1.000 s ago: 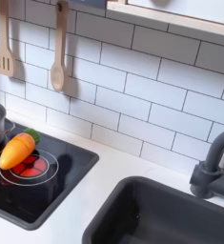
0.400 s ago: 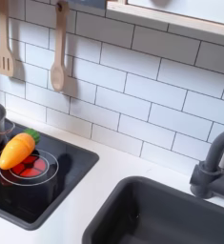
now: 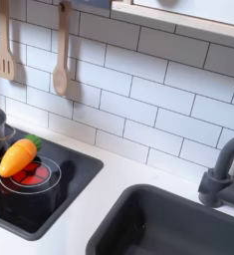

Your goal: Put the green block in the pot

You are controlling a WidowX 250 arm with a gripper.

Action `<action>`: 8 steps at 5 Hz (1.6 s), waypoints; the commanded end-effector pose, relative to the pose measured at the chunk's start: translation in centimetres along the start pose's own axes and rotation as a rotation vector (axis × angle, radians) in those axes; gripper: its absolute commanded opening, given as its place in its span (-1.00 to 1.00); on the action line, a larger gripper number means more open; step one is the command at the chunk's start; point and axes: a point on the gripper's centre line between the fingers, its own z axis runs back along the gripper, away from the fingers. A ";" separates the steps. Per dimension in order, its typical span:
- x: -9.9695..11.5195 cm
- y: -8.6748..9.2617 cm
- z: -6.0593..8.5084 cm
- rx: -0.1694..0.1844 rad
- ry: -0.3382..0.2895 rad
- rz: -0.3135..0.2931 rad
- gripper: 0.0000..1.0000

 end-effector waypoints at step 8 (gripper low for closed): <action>-0.1 0.4 0.2 0.018 0.000 -0.003 -1.00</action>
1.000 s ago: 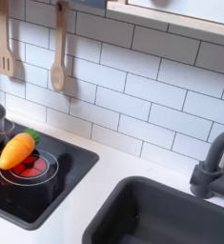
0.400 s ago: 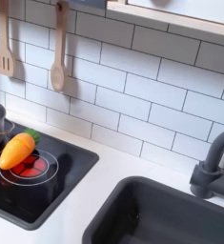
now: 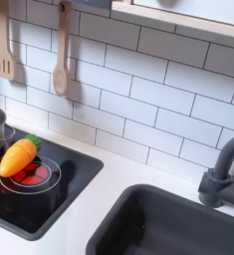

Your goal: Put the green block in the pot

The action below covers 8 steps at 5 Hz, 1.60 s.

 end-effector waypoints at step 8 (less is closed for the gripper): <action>-5.5 -0.9 2.3 -0.057 0.111 -0.100 -1.00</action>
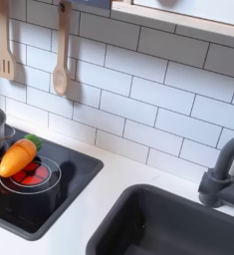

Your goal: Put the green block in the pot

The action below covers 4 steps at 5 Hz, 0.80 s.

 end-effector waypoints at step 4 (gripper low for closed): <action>-6.8 -2.3 -0.6 0.014 0.036 -0.138 -1.00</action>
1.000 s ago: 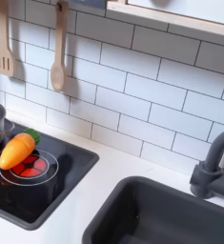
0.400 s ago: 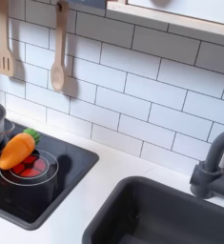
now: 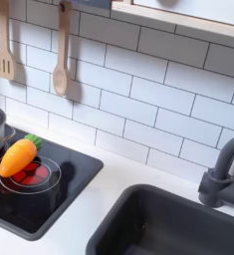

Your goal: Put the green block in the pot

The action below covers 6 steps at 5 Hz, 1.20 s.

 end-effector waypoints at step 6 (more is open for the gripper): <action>-6.8 -5.7 0.1 -0.025 0.026 -0.259 -1.00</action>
